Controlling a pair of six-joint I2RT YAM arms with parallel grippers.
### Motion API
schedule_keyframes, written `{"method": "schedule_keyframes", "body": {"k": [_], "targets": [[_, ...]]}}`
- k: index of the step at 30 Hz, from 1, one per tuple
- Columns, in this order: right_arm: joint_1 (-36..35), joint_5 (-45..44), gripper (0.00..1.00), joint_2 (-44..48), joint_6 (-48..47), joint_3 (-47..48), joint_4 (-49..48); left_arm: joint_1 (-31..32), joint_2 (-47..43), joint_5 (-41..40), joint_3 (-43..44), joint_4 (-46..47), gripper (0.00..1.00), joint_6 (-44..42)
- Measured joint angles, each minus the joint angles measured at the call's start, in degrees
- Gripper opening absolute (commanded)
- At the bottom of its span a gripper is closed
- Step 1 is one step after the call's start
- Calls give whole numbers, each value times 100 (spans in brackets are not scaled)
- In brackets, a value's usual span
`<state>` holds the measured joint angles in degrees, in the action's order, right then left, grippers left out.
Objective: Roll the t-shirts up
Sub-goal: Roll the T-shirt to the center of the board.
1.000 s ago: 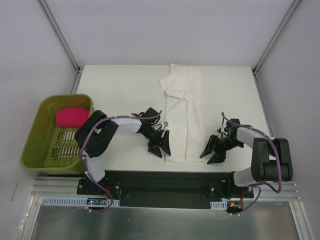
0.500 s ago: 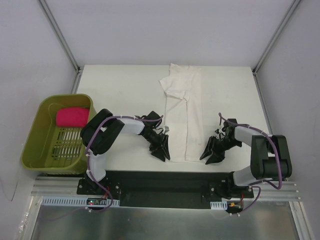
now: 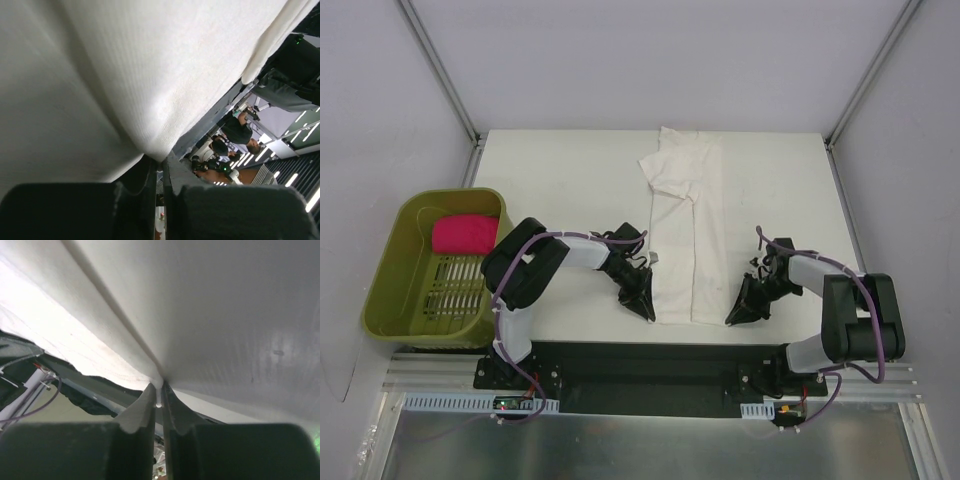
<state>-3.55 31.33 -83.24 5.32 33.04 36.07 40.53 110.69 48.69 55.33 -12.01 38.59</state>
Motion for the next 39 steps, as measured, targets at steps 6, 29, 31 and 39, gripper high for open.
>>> {"method": "schedule_keyframes", "body": {"k": [6, 29, 31, 39], "targets": [[-9, 68, 1, 164, -61, -22, -92, 59, -96, -129, 2, -9, 0, -199], [380, 916, 1, 905, -87, 48, -59, -90, -776, -927, 282, -391, 0, -1128], [455, 1023, 0, 876, -79, 107, -105, -87, -809, -927, 295, -391, 0, -1147], [535, 1268, 1, 664, 39, 442, -308, -101, -807, -997, 555, -496, 0, -1244]]}}
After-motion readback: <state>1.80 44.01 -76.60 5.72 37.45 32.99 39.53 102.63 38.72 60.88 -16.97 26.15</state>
